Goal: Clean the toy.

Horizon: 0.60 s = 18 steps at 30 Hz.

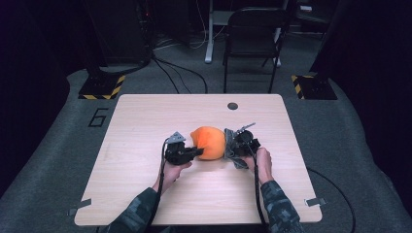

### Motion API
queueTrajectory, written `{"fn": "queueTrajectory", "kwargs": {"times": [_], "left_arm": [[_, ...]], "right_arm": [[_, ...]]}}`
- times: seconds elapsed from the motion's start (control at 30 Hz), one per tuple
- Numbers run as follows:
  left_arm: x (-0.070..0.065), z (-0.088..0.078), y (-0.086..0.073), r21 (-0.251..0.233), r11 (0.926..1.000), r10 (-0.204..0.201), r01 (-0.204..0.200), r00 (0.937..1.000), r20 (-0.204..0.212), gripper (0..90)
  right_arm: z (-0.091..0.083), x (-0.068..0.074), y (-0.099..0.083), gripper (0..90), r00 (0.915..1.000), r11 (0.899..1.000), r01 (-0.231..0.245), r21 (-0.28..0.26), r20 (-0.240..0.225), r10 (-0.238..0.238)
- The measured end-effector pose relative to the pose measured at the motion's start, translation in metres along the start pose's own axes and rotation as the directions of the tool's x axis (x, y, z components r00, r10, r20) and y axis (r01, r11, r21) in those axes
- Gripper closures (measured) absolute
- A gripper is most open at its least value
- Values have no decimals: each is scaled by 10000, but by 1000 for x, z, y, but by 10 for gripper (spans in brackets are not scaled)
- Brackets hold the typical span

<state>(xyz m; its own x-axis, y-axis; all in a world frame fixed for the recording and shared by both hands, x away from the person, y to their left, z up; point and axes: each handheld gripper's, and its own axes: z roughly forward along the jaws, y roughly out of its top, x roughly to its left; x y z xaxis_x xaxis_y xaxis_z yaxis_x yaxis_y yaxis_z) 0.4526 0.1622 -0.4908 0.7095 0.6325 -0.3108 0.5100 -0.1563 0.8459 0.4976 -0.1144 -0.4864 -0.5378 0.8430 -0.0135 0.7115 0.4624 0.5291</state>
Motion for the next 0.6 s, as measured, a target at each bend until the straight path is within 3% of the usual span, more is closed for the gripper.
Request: {"fn": "queueTrajectory", "kwargs": {"times": [0.17, 0.27, 0.33, 0.43, 0.6], "left_arm": [[1, -1, 0, 29, 10000, -9, 9, 10000, 8, 809], [1, 0, 0, 2, 10000, -5, 5, 10000, -38, 809], [1, 0, 0, 23, 10000, 16, -16, 10000, -29, 809], [1, 1, 0, 17, 10000, 40, -40, 10000, -31, 809], [0, 1, -1, 41, 10000, 37, -37, 10000, -65, 809]], "right_arm": [[-6, -2, 1, 769, 9999, 10000, -65, 16, 87, 65], [-26, -5, 6, 773, 9998, 9989, 10, -462, 210, 0], [-43, -4, 11, 775, 9998, 9939, 35, -1102, 221, -11], [-70, 8, 21, 779, 9996, 9815, 279, -1894, 64, -272], [-83, 42, 32, 785, 9916, 9624, 1130, -2472, -334, -1250]]}}
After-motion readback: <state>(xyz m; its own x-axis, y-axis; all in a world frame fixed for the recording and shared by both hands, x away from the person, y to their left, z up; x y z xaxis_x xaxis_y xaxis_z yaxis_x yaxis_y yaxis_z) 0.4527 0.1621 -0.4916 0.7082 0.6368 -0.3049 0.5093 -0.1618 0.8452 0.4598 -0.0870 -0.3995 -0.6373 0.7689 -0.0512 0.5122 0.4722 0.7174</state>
